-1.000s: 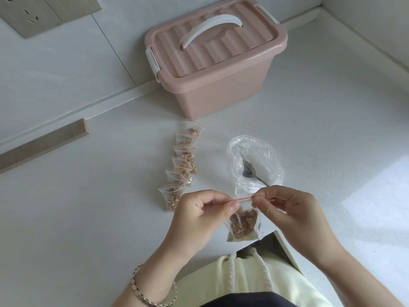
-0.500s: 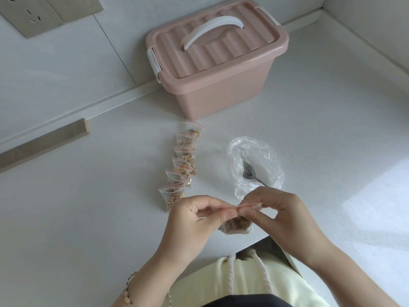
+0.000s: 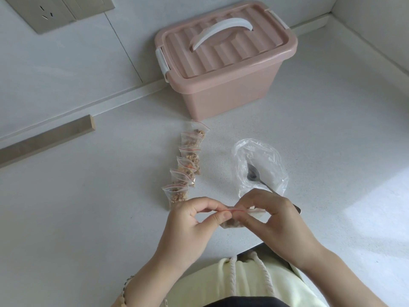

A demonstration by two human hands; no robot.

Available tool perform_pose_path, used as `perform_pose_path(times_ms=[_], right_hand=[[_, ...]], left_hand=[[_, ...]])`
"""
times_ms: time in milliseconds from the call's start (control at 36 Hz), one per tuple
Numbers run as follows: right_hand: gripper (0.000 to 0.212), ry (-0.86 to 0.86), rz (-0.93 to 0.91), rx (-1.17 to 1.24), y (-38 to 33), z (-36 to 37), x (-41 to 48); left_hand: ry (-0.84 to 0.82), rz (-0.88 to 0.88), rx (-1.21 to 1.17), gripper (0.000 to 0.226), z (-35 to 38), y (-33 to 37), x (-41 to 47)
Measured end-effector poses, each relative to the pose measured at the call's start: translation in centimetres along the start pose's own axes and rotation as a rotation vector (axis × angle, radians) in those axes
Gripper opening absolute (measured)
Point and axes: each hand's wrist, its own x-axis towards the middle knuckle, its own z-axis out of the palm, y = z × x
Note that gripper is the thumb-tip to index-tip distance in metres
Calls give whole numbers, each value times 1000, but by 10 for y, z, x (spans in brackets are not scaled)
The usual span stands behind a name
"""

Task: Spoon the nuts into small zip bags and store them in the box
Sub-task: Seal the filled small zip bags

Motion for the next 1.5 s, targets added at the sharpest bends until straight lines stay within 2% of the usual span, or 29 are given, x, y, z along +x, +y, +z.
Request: perform_pose_path(times_ms=[56, 194, 306, 500, 583, 694, 750, 833, 889, 944, 1028, 1111, 1139, 1222, 1361, 1500], right_hand=[[10, -20, -38, -34, 3, 3, 0], [16, -10, -77, -136, 12, 14, 1], [7, -42, -30, -77, 14, 15, 6], [33, 7, 19, -126, 17, 14, 14], [25, 49, 116, -70, 16, 16, 17], [17, 34, 273, -21, 29, 20, 25], [12, -11, 307, -55, 38, 24, 28], [10, -88, 344, -127, 54, 32, 33], [11, -115, 353, -150, 61, 34, 37], [8, -119, 339, -166, 65, 34, 43], [7, -54, 281, -237, 68, 30, 50], [16, 44, 229, -305, 67, 28, 49], [18, 64, 218, -308, 66, 28, 47], [17, 90, 210, -278, 62, 28, 35], [19, 80, 247, -131, 53, 33, 15], [29, -25, 332, 46, 37, 38, 6]], left_hand=[[-11, -5, 22, 14, -2, -1, -1], [-2, 4, 39, 9, 0, -9, -7], [62, -12, 18, 9, 6, -17, -11], [221, -64, -83, 8, -2, -28, -6], [234, -125, -115, 11, -5, -39, -3], [145, -211, -145, 13, -11, -59, 9], [233, -192, -58, 21, -16, -79, 17], [385, -146, 217, 41, -26, -106, 31], [360, -224, 258, 64, -34, -121, 41], [297, -313, 205, 72, -37, -131, 50], [292, -365, 61, 59, -38, -143, 60], [354, -358, -39, 20, -37, -148, 60], [377, -343, -39, 15, -37, -148, 58], [418, -310, -19, 19, -37, -146, 51], [316, -223, 94, 17, -33, -126, 30], [248, -107, -61, 16, -16, -69, 16]])
